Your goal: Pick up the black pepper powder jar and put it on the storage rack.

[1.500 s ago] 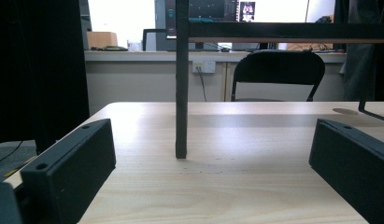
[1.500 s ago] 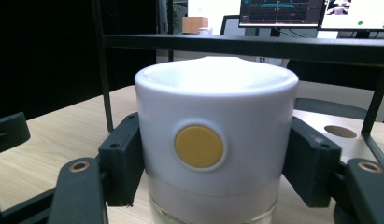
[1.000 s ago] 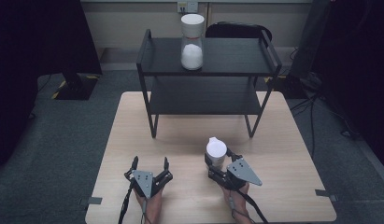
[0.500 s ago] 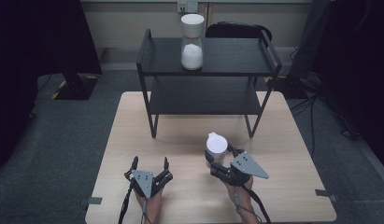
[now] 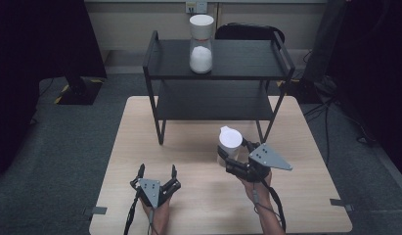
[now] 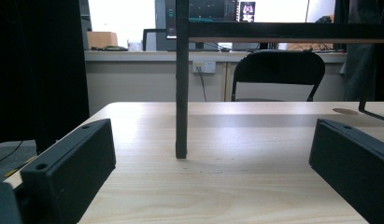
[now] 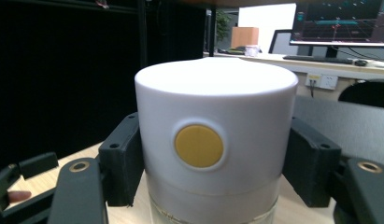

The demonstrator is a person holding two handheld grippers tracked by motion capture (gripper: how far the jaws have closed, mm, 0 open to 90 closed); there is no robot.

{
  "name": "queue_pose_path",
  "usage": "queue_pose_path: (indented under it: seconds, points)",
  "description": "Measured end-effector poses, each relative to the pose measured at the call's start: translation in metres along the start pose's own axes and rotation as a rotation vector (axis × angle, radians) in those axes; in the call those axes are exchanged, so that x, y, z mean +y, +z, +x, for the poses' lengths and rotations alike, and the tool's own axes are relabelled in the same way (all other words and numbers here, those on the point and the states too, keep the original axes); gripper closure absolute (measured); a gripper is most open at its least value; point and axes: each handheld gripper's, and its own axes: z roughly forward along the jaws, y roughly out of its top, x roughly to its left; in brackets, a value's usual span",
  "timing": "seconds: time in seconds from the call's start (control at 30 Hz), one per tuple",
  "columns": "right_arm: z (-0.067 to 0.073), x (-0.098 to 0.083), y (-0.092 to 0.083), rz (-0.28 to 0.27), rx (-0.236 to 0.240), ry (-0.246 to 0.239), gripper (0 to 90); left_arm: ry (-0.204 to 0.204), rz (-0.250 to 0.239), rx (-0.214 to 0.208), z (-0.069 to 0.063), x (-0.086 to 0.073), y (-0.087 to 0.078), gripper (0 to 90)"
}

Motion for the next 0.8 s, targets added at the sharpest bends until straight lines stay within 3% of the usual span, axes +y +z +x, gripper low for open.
queue_pose_path:
  seconds: [0.4,0.8]
  points:
    - [-0.028,0.048,0.012,-0.023,0.061,-0.010,30.3,-0.001,0.000,0.000,0.000,0.000,0.000,0.0]
    - [-0.047,0.108,0.024,-0.061,0.047,-0.012,30.3,0.000,0.000,0.000,0.000,0.000,0.000,0.0]
